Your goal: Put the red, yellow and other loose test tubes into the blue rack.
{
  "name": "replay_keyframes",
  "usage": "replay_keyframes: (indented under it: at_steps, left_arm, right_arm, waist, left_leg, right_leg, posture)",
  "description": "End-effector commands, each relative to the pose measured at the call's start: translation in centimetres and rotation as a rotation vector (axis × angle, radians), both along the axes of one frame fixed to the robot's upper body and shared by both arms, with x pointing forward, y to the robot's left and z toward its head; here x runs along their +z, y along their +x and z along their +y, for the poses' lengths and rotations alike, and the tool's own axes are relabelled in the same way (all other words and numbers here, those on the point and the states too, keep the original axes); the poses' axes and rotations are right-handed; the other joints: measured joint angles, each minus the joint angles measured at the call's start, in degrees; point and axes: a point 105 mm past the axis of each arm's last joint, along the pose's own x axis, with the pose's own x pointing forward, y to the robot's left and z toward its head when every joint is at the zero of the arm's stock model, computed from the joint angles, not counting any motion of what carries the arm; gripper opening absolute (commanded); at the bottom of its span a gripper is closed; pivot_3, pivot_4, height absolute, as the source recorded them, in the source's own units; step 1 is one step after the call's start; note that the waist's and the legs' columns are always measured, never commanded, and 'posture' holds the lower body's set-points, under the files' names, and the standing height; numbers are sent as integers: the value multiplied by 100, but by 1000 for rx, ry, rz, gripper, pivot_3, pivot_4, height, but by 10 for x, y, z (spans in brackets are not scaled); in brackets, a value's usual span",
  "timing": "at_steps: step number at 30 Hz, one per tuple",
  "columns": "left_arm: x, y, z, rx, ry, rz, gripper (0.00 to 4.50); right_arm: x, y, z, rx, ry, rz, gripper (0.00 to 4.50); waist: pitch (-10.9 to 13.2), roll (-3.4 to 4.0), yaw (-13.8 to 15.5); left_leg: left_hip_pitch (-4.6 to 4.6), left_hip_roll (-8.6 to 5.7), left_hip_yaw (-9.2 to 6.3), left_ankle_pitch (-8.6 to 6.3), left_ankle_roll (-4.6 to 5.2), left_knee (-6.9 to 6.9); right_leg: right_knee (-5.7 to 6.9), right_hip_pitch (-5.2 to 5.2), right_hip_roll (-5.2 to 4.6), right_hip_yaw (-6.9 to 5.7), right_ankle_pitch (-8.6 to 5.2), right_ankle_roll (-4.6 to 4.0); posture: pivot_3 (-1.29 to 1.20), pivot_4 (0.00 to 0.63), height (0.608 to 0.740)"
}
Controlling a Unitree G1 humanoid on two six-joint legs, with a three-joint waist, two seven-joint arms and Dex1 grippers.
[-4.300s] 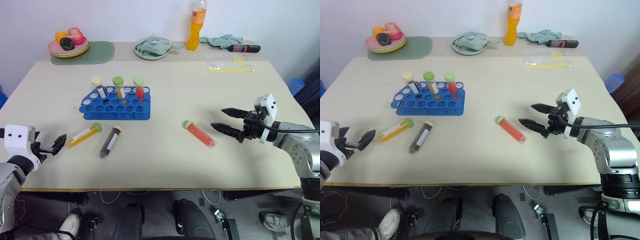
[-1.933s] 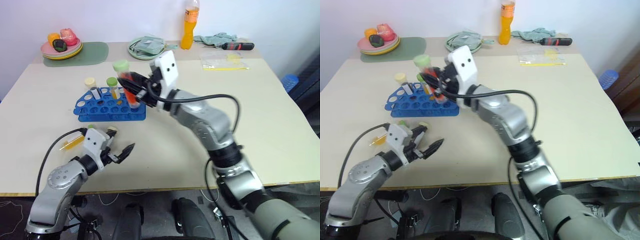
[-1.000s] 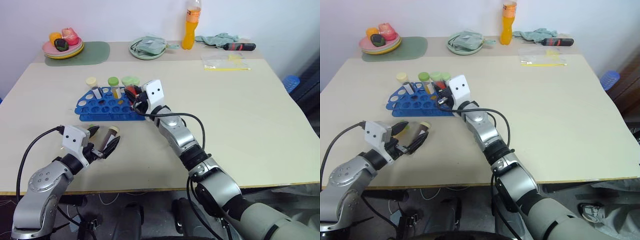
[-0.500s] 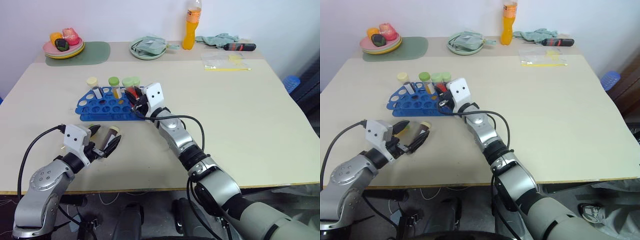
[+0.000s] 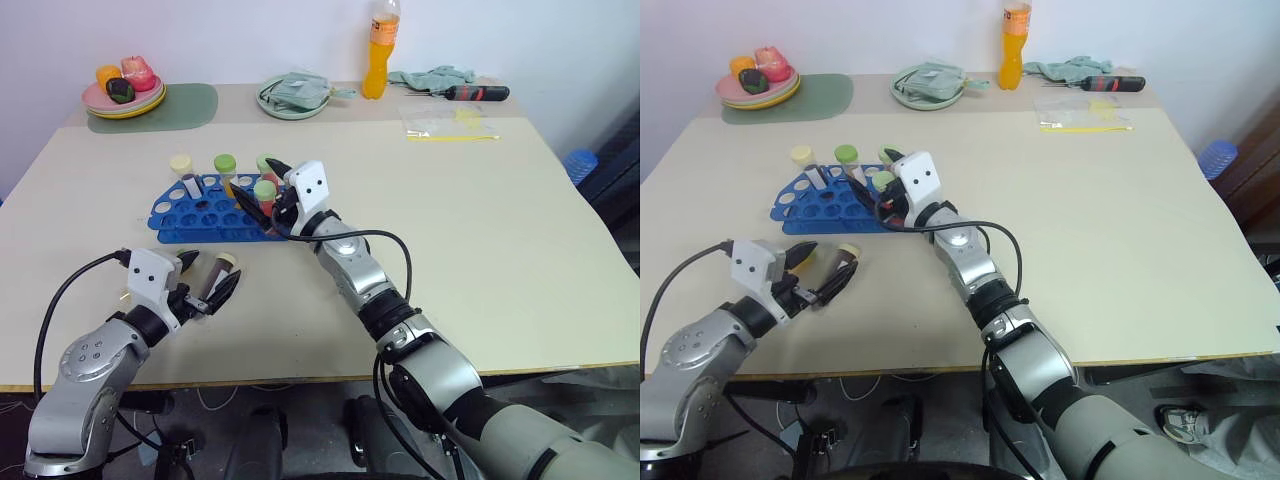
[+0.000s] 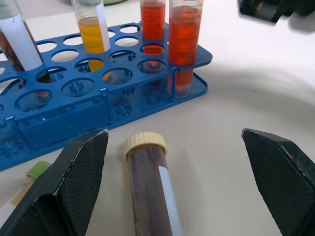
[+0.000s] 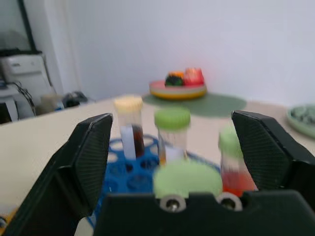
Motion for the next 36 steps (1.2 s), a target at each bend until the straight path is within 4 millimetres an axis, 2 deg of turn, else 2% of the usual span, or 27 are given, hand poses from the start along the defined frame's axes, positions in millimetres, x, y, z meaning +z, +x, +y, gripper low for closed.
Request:
replay_keyframes:
  at_steps: [1,3,6,9,13,17,19,24,30,31,32,36]
  left_arm:
    - [30,2,18,62,4,-42,4500]
    - [42,4,36,92,56,7,4500]
    - [52,7,52,115,147,80,4500]
    - [55,13,80,120,355,263,4500]
    - [59,25,99,98,392,491,4500]
    - [52,38,105,-18,533,601,4500]
    - [46,45,99,-89,540,649,4500]
    - [28,58,86,-217,621,750,4500]
    - [15,72,83,-235,682,824,4500]
    - [13,74,82,-234,687,829,3890]
    - [12,76,82,-229,687,833,3631]
    - [9,79,81,-221,686,843,1725]
  right_arm:
    - [21,-26,3,79,82,-65,4408]
    - [28,-29,-12,85,54,-98,4408]
    - [31,-31,-25,91,21,-95,4408]
    - [27,-38,-42,143,-92,-109,4408]
    - [11,-52,-61,231,-272,-105,4408]
    - [-13,-71,-82,327,-457,-51,4408]
    - [-19,-78,-88,349,-492,-31,4408]
    - [-24,-83,-91,331,-508,-21,4408]
    - [-27,-85,-92,302,-506,-13,4408]
    - [-28,-86,-92,302,-508,-10,4500]
    - [-29,-87,-93,302,-510,-8,4500]
    - [-30,-89,-93,301,-513,-2,4500]
  waist:
    - [-1,-1,3]
    - [-2,-5,14]
    - [2,1,14]
    - [5,3,8]
    - [10,11,17]
    - [14,17,6]
    - [14,16,2]
    - [15,13,12]
    - [14,9,9]
    - [14,8,5]
    - [13,7,9]
    - [13,7,6]
  left_leg:
    - [0,0,-3,0,0,0]
    - [0,0,-6,0,0,0]
    - [0,-4,-8,0,0,3]
    - [3,-4,-11,0,0,1]
    - [6,-3,-8,0,0,-7]
    - [3,-5,5,0,0,-11]
    - [0,-4,6,0,0,-11]
    - [-10,0,7,1,1,-4]
    - [-27,-1,5,1,1,7]
    - [-35,-1,5,1,1,11]
    - [-44,-1,5,1,1,14]
    - [-66,-3,2,2,1,27]
  right_leg:
    - [0,1,0,-1,0,0]
    - [0,2,0,-2,0,0]
    - [0,6,-3,-4,0,1]
    - [0,6,3,-7,-2,0]
    - [-1,6,9,-6,-3,0]
    - [-10,4,6,-2,-6,3]
    - [-9,1,9,-2,-6,2]
    - [8,-16,15,1,-8,-1]
    - [10,-25,13,0,-9,1]
    - [18,-35,12,1,-9,1]
    - [22,-46,12,1,-9,1]
    - [40,-71,11,0,-9,2]
  posture:
    - [0,150,740]
    - [0,150,740]
    - [0,150,740]
    - [0,150,740]
    - [0,150,740]
    - [0,150,740]
    - [0,150,740]
    - [0,150,740]
    - [0,150,740]
    - [0,150,740]
    - [0,150,740]
    - [0,150,740]
